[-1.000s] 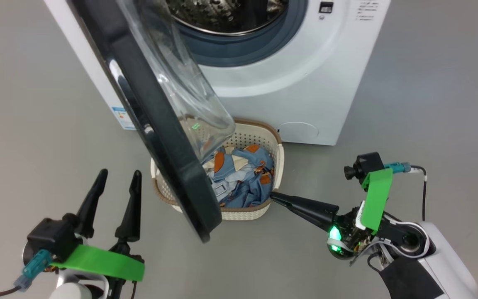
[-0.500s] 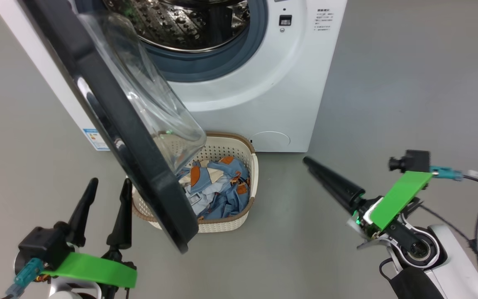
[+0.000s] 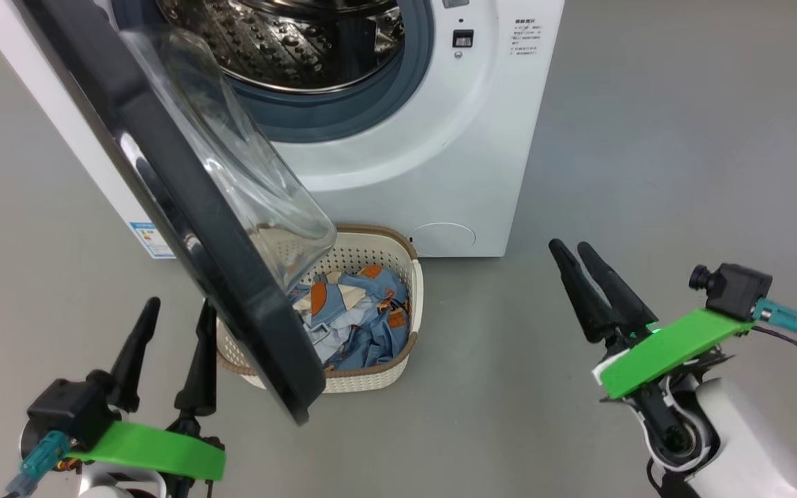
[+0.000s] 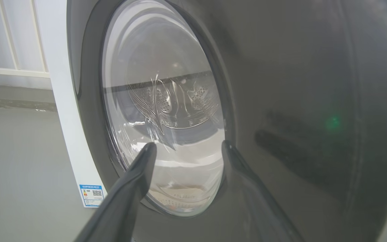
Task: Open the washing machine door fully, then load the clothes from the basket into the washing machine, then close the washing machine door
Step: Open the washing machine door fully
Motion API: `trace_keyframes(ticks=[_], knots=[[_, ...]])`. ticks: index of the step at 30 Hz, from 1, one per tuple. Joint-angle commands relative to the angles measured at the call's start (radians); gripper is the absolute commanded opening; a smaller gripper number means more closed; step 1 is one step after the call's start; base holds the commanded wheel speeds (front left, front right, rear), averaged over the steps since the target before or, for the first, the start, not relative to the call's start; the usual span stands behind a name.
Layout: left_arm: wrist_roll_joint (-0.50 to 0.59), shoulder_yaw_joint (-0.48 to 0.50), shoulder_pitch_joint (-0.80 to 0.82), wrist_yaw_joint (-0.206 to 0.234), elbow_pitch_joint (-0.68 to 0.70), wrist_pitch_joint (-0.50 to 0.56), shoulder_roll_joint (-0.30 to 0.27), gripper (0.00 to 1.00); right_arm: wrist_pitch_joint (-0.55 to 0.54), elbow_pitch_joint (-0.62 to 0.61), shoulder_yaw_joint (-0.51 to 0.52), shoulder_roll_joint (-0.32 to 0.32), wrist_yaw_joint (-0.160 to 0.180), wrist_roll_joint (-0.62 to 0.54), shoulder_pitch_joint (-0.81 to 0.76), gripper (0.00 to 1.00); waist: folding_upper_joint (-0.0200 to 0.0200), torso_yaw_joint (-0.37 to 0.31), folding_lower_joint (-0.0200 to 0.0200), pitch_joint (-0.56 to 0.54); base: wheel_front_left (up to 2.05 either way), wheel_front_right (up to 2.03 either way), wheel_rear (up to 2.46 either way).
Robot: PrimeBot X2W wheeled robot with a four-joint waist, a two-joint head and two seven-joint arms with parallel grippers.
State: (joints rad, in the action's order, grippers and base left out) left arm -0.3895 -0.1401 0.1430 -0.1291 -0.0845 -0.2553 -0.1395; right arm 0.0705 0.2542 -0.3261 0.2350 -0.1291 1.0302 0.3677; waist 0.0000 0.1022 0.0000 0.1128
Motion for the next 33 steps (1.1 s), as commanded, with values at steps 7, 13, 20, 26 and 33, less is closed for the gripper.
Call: trace_keyframes(ticks=[7, 13, 20, 26, 33], knots=[[0.004, 0.048, -0.002, -0.002, 0.027, -0.006, -0.023, 1.0, 0.18, 0.065, -0.058, 0.026, -0.002, -0.17, 0.018, 1.0, 0.0, -0.014, 0.0, -0.013, 0.0, 0.0, 0.0], [0.008, 0.059, -0.01, -0.002, 0.032, -0.006, -0.02, 1.0, 0.191, 0.035, 0.055, -0.003, -0.002, -0.371, -0.046, 1.0, 0.0, -0.03, 0.0, -0.018, 0.0, 0.0, 0.0], [0.014, 0.076, -0.022, -0.002, 0.038, -0.006, -0.017, 1.0, 0.191, -0.062, 0.154, -0.057, -0.002, -0.553, -0.156, 1.0, 0.0, -0.046, 0.0, -0.022, 0.0, 0.0, 0.0], [0.027, 0.088, -0.039, -0.002, 0.04, -0.006, -0.011, 1.0, 0.191, -0.14, 0.2, -0.083, -0.002, -0.684, -0.252, 1.0, 0.0, -0.055, 0.0, -0.03, 0.0, 0.0, 0.0], [0.038, 0.103, -0.061, -0.002, 0.037, -0.006, -0.006, 1.0, 0.191, -0.206, 0.247, -0.111, -0.002, -0.78, -0.326, 1.0, 0.0, -0.063, 0.0, -0.04, 0.0, 0.0, 0.0]])
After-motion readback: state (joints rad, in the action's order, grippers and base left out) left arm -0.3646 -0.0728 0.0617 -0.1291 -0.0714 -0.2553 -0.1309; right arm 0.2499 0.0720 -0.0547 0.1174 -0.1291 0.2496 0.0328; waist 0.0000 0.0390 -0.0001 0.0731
